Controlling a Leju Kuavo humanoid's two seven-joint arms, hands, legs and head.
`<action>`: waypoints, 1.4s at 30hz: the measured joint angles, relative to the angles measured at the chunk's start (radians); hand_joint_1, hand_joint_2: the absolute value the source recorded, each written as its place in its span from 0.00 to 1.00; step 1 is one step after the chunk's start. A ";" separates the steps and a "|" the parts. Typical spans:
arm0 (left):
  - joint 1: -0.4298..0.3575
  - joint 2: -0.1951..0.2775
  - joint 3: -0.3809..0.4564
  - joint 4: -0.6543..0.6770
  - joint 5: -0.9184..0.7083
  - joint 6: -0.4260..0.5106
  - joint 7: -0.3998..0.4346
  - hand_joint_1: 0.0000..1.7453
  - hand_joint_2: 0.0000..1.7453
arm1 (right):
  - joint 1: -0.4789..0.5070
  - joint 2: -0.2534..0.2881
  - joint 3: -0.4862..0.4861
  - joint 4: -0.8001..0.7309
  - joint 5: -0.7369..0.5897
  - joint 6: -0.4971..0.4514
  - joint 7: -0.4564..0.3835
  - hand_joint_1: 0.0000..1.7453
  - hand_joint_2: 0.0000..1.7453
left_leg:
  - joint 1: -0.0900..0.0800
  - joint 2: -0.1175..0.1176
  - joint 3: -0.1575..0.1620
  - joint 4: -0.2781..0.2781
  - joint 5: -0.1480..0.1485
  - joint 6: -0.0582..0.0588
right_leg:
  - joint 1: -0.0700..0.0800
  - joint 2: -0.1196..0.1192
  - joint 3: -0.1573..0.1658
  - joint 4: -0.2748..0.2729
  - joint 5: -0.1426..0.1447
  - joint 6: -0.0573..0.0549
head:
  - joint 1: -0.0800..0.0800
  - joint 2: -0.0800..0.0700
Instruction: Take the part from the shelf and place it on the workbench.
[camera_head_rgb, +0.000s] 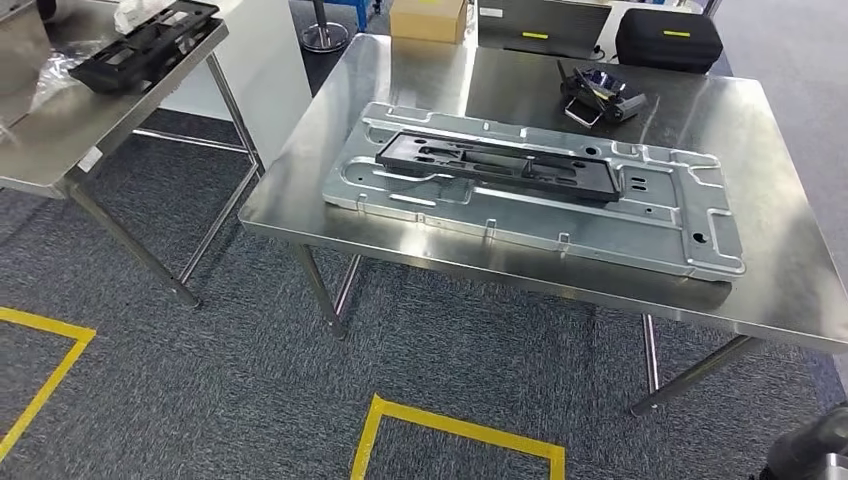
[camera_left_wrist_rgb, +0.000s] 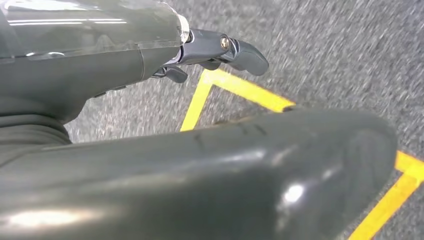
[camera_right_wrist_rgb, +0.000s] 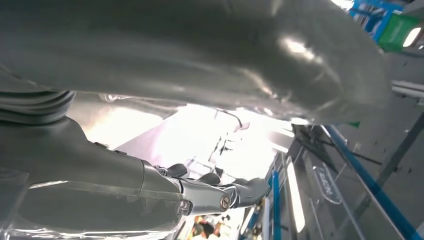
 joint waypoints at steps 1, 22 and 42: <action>0.003 0.000 0.000 0.001 0.002 0.000 0.000 0.00 0.00 | 0.000 0.001 0.000 0.001 0.000 0.006 0.000 0.00 0.00 | 0.001 0.012 -0.008 0.010 -0.013 -0.004 | -0.001 -0.013 -0.008 -0.001 0.010 -0.007 | 0.000 0.000; 0.005 -0.024 0.002 0.004 0.069 0.048 0.002 0.00 0.00 | 0.014 -0.007 0.048 0.064 0.052 0.064 -0.011 0.00 0.00 | -0.002 0.083 0.087 -0.031 -0.072 0.045 | 0.000 -0.061 -0.203 0.294 -0.085 0.030 | 0.000 0.000; 0.002 -0.036 0.011 0.005 0.133 0.138 0.063 0.00 0.00 | -0.105 -0.127 0.436 0.598 0.486 -0.039 0.240 0.00 0.00 | 0.004 0.153 0.122 0.017 -0.118 -0.008 | 0.011 -0.158 -0.078 -0.008 0.066 -0.012 | 0.000 0.000</action>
